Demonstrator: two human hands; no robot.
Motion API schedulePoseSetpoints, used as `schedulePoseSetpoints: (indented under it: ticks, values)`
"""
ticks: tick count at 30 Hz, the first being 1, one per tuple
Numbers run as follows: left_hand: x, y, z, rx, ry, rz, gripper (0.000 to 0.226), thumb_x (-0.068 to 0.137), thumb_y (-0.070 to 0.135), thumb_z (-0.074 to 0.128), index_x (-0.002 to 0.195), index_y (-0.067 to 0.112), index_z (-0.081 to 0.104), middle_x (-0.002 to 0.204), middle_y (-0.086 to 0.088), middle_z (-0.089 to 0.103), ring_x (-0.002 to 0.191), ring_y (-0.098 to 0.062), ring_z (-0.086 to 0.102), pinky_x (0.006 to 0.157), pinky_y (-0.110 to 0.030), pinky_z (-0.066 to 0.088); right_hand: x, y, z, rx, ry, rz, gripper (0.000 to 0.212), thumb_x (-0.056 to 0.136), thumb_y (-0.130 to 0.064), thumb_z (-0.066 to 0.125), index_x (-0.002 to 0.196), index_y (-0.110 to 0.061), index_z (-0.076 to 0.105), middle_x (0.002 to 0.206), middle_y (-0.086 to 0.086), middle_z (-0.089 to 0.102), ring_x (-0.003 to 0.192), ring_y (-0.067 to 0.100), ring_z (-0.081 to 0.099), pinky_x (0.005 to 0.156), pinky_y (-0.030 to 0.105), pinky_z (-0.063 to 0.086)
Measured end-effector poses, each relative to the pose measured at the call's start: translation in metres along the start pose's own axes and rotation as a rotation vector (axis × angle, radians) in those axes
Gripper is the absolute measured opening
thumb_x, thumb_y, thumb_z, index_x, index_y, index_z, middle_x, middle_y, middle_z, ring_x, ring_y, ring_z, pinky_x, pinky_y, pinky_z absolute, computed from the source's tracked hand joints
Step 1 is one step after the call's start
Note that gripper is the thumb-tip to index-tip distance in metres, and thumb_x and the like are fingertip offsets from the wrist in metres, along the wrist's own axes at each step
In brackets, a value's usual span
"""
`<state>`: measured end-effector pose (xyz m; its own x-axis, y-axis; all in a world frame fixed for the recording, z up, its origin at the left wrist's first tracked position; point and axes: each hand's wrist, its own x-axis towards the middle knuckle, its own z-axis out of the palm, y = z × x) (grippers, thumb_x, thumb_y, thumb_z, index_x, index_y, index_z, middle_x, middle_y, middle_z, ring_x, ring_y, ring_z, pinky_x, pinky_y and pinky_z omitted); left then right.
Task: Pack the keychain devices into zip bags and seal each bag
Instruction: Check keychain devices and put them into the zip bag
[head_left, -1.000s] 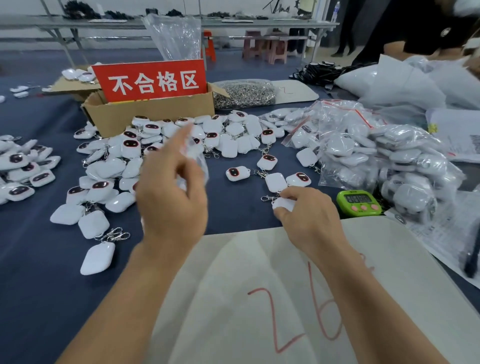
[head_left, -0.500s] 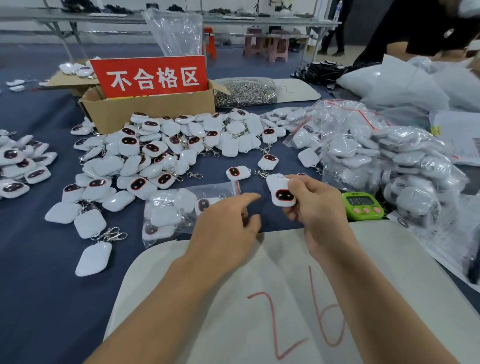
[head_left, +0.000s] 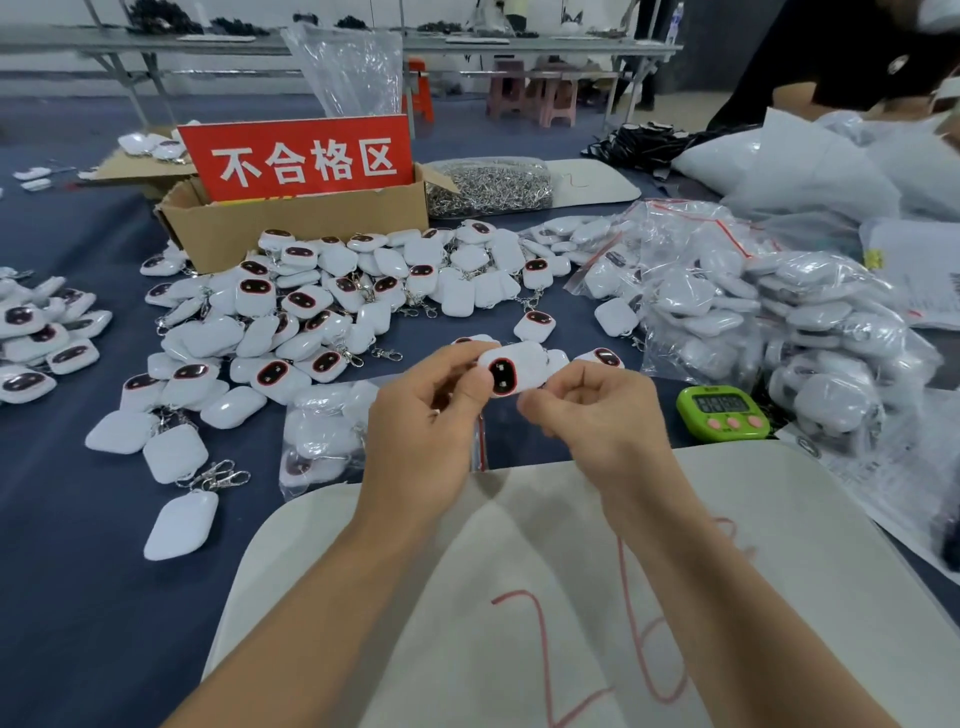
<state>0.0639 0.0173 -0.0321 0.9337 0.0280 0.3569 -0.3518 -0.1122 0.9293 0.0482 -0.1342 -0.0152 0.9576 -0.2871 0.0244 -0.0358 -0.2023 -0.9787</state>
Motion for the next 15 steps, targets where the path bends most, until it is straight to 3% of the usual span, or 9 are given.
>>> schedulePoseSetpoints:
  ticks: [3, 6, 7, 9, 12, 15]
  values:
    - [0.000, 0.000, 0.000, 0.059, 0.001, 0.046, 0.022, 0.095, 0.038, 0.058, 0.104, 0.050, 0.073, 0.106, 0.022, 0.075, 0.104, -0.004, 0.069, 0.088, -0.016, 0.049, -0.007, 0.002, 0.011, -0.169, 0.209, -0.185, 0.022, 0.067, -0.022, 0.080, 0.068, -0.019, 0.058, 0.054, -0.013, 0.051, 0.052, 0.006, 0.043, 0.054, 0.018, 0.036]
    - [-0.002, -0.001, 0.000, 0.179, -0.030, 0.113, 0.025, 0.098, 0.034, 0.055, 0.106, 0.049, 0.073, 0.100, 0.021, 0.069, 0.102, -0.011, 0.063, 0.087, -0.019, 0.045, -0.008, 0.001, 0.011, -0.118, 0.191, -0.360, 0.022, 0.071, -0.025, 0.075, 0.085, -0.030, 0.059, 0.081, -0.024, 0.064, 0.078, 0.006, 0.060, 0.071, 0.016, 0.047]
    - [-0.002, -0.002, 0.000, 0.204, -0.048, 0.133, 0.028, 0.099, 0.030, 0.055, 0.107, 0.049, 0.073, 0.100, 0.019, 0.067, 0.104, -0.012, 0.062, 0.088, -0.020, 0.044, -0.008, 0.000, 0.010, -0.069, 0.109, -0.321, 0.023, 0.075, -0.024, 0.075, 0.093, -0.033, 0.062, 0.087, -0.025, 0.068, 0.083, 0.009, 0.064, 0.075, 0.023, 0.053]
    - [-0.001, -0.003, 0.001, 0.221, -0.077, 0.153, 0.030, 0.100, 0.022, 0.054, 0.112, 0.043, 0.072, 0.101, 0.016, 0.066, 0.105, -0.012, 0.062, 0.089, -0.020, 0.044, -0.008, 0.000, 0.012, -0.007, -0.044, -0.200, 0.025, 0.083, -0.020, 0.072, 0.098, -0.039, 0.065, 0.083, -0.015, 0.077, 0.076, 0.015, 0.070, 0.070, 0.039, 0.058]
    - [0.001, -0.004, -0.001, 0.184, -0.048, 0.100, 0.028, 0.099, 0.022, 0.054, 0.113, 0.033, 0.076, 0.102, 0.015, 0.069, 0.103, -0.008, 0.065, 0.089, -0.022, 0.048, -0.008, 0.001, 0.014, -0.025, -0.117, -0.150, 0.025, 0.085, -0.020, 0.070, 0.094, -0.043, 0.072, 0.075, -0.009, 0.078, 0.065, 0.006, 0.067, 0.068, 0.033, 0.054]
    - [0.002, -0.005, -0.003, 0.126, -0.007, 0.018, 0.031, 0.097, 0.028, 0.052, 0.117, 0.033, 0.076, 0.109, 0.019, 0.073, 0.108, -0.004, 0.067, 0.095, -0.027, 0.050, -0.006, 0.000, 0.014, 0.029, -0.140, -0.058, 0.015, 0.082, -0.025, 0.072, 0.088, -0.036, 0.079, 0.078, -0.007, 0.079, 0.066, 0.005, 0.068, 0.073, 0.034, 0.060]
